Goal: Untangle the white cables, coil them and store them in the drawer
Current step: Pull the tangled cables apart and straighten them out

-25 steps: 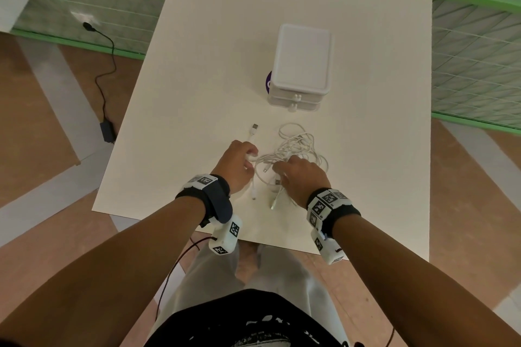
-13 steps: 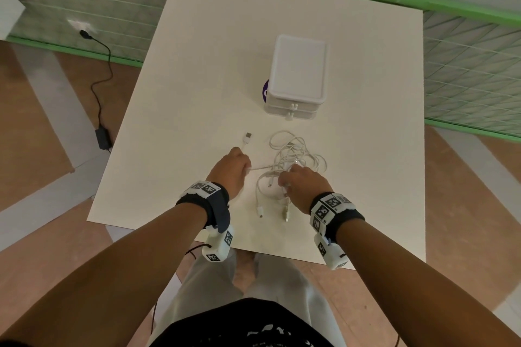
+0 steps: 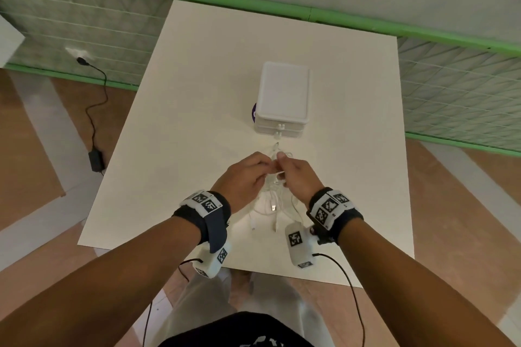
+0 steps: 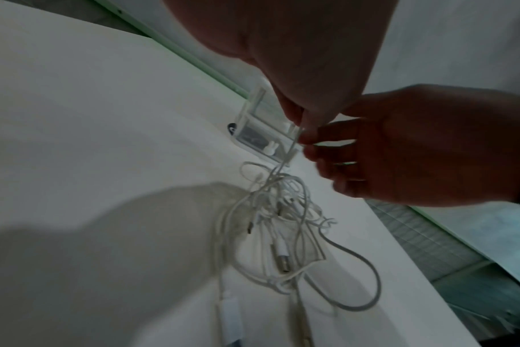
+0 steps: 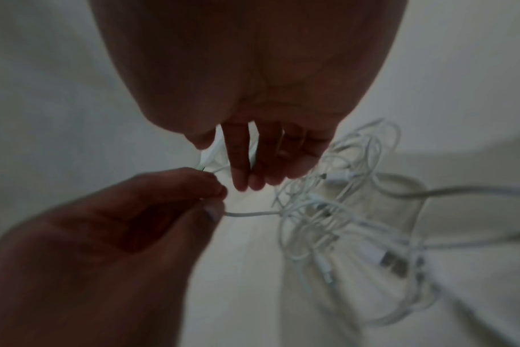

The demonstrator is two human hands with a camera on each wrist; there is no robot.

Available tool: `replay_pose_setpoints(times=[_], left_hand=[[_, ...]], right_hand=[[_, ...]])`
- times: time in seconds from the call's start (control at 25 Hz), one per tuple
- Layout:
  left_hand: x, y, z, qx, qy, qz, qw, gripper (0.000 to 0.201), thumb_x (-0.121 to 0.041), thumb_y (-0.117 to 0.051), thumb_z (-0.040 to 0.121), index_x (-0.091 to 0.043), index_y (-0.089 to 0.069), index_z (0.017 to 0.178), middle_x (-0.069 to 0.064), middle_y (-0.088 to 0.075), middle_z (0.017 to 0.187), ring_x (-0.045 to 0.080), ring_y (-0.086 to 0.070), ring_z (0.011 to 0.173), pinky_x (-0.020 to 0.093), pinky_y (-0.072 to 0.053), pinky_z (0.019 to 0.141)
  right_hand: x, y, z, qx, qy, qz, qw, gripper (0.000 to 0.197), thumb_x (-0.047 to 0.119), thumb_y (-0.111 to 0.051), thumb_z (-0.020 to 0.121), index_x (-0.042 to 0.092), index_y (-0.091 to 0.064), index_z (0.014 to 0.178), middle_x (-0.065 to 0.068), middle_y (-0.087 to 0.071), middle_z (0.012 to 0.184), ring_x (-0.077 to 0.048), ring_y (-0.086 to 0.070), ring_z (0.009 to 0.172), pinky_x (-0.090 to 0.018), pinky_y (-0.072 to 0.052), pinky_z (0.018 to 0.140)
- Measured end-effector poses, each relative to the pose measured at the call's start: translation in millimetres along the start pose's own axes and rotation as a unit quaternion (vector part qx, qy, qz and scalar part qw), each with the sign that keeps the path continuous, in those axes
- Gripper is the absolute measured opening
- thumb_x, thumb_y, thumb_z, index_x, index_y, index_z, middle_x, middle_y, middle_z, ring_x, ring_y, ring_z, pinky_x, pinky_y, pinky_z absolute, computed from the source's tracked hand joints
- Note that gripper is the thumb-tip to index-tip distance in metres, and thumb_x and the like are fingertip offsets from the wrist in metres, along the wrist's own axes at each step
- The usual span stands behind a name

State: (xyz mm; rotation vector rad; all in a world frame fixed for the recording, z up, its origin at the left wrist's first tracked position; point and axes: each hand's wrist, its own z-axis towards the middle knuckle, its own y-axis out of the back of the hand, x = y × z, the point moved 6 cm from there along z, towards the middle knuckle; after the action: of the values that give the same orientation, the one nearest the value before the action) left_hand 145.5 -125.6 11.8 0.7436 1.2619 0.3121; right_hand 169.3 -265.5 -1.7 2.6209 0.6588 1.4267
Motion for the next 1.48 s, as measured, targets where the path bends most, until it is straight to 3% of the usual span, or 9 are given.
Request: replay_pose_setpoints(times=[0.24,0.44,0.6,0.72,0.84,1.08,1.28,1.36,1.48], left_hand=[[-14,3,13,-0.031,0.068,-0.055,0.996,0.040,0.005,-0.059,0.086,-0.024,-0.032,0.088,-0.001,-0.039,0.103,0.028,-0.058,0.080,0.047,-0.054,0.067],[-4,-1,5,-0.013,0.091,-0.066,0.994,0.036,0.000,-0.059,0.090,-0.024,-0.032,0.092,0.001,-0.041,0.099,0.028,-0.065,0.083,0.049,-0.056,0.067],[1,-1,5,-0.054,0.149,-0.104,0.982,0.032,-0.003,-0.060,0.089,-0.022,-0.034,0.092,-0.003,-0.053,0.089,0.019,-0.067,0.085,0.044,-0.057,0.070],[3,-12,9,0.014,0.157,-0.087,0.984,0.003,-0.018,-0.047,0.097,-0.018,-0.044,0.098,0.006,-0.066,0.087,0.025,-0.065,0.077,0.049,-0.053,0.069],[0,-26,12,0.068,0.159,-0.019,0.985,0.032,-0.035,-0.031,0.101,-0.012,-0.053,0.102,0.007,-0.069,0.086,0.027,-0.065,0.074,0.049,-0.052,0.071],[39,-40,10,0.021,0.222,0.005,0.975,0.018,-0.008,-0.037,0.100,-0.006,-0.055,0.098,0.011,-0.057,0.098,0.030,-0.057,0.088,0.043,-0.048,0.082],[44,-50,-4,0.021,0.220,0.062,0.973,0.013,-0.014,-0.046,0.098,-0.010,-0.059,0.097,0.007,-0.058,0.102,0.028,-0.051,0.096,0.039,-0.042,0.085],[50,-57,-5,0.070,0.224,0.113,0.966,0.010,-0.017,-0.051,0.095,-0.016,-0.060,0.094,0.002,-0.059,0.107,0.026,-0.050,0.101,0.037,-0.038,0.086],[58,-55,-7,0.091,0.244,0.128,0.957,0.004,-0.023,-0.055,0.093,-0.022,-0.054,0.089,-0.001,-0.056,0.108,0.025,-0.049,0.101,0.038,-0.038,0.086]], right_hand=[[11,-2,1,0.005,-0.013,0.256,0.967,0.018,0.020,-0.059,0.095,0.012,-0.073,0.100,-0.006,-0.073,0.093,-0.016,-0.067,0.087,-0.029,-0.055,0.080],[18,-2,-4,0.014,0.019,0.200,0.980,0.013,0.019,-0.066,0.093,0.008,-0.072,0.095,-0.013,-0.071,0.090,-0.021,-0.067,0.086,-0.036,-0.056,0.089],[24,3,-13,0.017,0.029,0.234,0.972,0.014,0.017,-0.058,0.098,0.011,-0.070,0.104,-0.003,-0.064,0.083,-0.015,-0.062,0.083,-0.026,-0.052,0.084],[33,4,-21,-0.009,0.062,0.242,0.968,0.019,0.015,-0.051,0.102,0.010,-0.069,0.103,-0.001,-0.061,0.079,-0.021,-0.058,0.082,-0.029,-0.054,0.084],[50,11,-35,-0.033,0.083,0.276,0.957,0.023,0.014,-0.042,0.104,0.010,-0.063,0.097,0.002,-0.054,0.074,-0.016,-0.055,0.073,-0.031,-0.050,0.078],[107,75,-76,-0.089,0.185,0.400,0.893,0.028,0.021,-0.036,0.107,0.011,-0.059,0.096,0.004,-0.035,0.065,-0.011,-0.035,0.054,-0.031,-0.050,0.065],[101,56,-79,-0.100,0.166,0.279,0.941,0.033,0.037,-0.035,0.107,0.018,-0.054,0.087,0.005,-0.030,0.062,-0.012,-0.025,0.052,-0.027,-0.032,0.048],[113,64,-82,-0.095,0.166,0.338,0.922,0.035,0.040,-0.034,0.107,0.020,-0.052,0.083,0.005,-0.023,0.061,-0.011,-0.017,0.051,-0.024,-0.021,0.044],[159,114,-103,-0.109,0.219,0.457,0.855,0.035,0.039,-0.034,0.107,0.024,-0.048,0.079,0.006,-0.017,0.059,-0.009,-0.011,0.046,-0.021,-0.014,0.038]])
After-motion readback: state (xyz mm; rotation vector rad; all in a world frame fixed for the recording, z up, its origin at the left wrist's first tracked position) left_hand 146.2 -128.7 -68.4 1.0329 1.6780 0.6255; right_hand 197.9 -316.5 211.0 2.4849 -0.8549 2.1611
